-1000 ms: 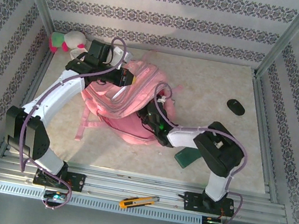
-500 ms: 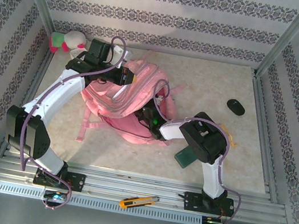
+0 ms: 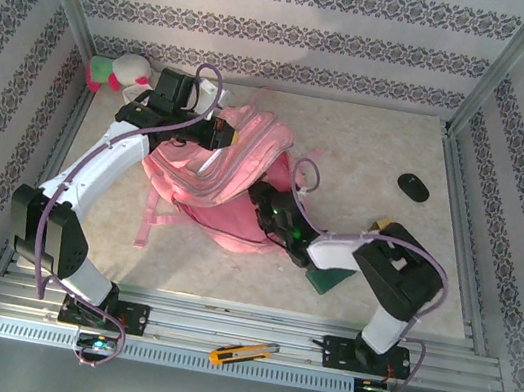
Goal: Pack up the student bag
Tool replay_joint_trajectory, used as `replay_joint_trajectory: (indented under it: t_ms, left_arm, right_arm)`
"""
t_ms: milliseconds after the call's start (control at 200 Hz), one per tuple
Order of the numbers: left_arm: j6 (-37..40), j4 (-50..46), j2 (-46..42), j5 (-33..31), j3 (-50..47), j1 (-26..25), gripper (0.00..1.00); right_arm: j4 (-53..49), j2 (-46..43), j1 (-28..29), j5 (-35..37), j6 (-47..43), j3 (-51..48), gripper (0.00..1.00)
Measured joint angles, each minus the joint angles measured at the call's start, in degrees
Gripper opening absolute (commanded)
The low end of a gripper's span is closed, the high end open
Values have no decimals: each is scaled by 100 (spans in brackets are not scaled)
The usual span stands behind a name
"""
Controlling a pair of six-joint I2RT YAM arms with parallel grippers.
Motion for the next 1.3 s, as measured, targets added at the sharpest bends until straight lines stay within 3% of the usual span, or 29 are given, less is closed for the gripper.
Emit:
replay_joint_trajectory:
  t_ms: [260,430,595,814,899,1124,1214,1304]
  left_arm:
    - [317,232,-50,0,-579,-48,0]
    - [1047,256,-46,-490,-1073,-420,0]
    - [1871,173,157,-1222,-1338,-955,0]
    - [2531,297,662,-2011,-1751,-1631,2]
    - [2577,299,789,-2164,-1860,-1705,14]
    - [2337,50,321,-2455,-1740,-1659,65]
    - [2004,2,-232,-2350,-1539,-1368,74]
    - [1504,44,-951,-2149,-1405,-782,77]
  right_arm:
    - [-1307,-2658,-11,15,-282,-883,62]
    - [-2844,-4256,-402,-87,-857,-820,62]
    - [-4105,-4666,-911,-490,-1537,-474,63]
    - [-4708,-4494,-981,-992,-2175,-227,64]
    - [-4815,-4363,-981,-1091,-2435,-133,65]
    - [-5088,-4028,-977,-1440,-3834,584,71]
    - [-5353,-3705,-909,-1657,-4920,1270,72]
    - [-5711,-3268,-662,-1875,-6218,2035,72]
